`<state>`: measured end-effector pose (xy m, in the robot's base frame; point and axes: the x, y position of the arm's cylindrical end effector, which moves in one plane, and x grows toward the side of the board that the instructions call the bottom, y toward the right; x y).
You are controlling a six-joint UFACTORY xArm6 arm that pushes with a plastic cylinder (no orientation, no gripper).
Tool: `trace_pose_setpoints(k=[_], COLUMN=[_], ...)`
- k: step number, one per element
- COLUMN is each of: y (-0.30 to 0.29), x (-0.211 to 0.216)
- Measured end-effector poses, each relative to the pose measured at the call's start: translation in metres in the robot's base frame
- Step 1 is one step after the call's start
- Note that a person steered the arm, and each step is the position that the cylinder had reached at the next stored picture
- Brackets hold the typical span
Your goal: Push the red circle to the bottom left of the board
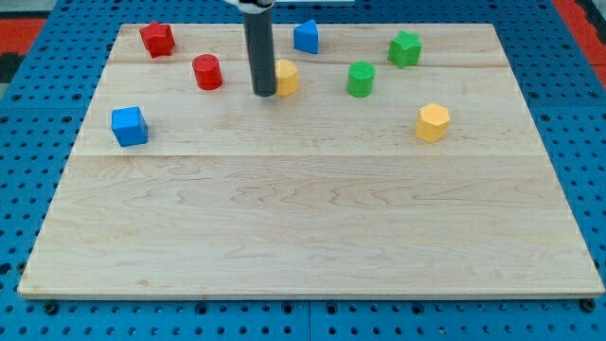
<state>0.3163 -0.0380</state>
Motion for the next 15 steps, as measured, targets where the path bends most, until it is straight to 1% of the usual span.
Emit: trace_pose_setpoints(k=[1, 2, 3, 4, 5, 6, 8, 10, 11, 12, 14, 15], y=[0.003, -0.043, -0.083, -0.131, -0.130, -0.125, -0.125, -0.121, -0.082, -0.081, -0.082, -0.079], x=[-0.041, -0.058, -0.059, -0.040, 0.006, 0.031, 0.003, 0.001, 0.020, 0.029, 0.029, 0.048])
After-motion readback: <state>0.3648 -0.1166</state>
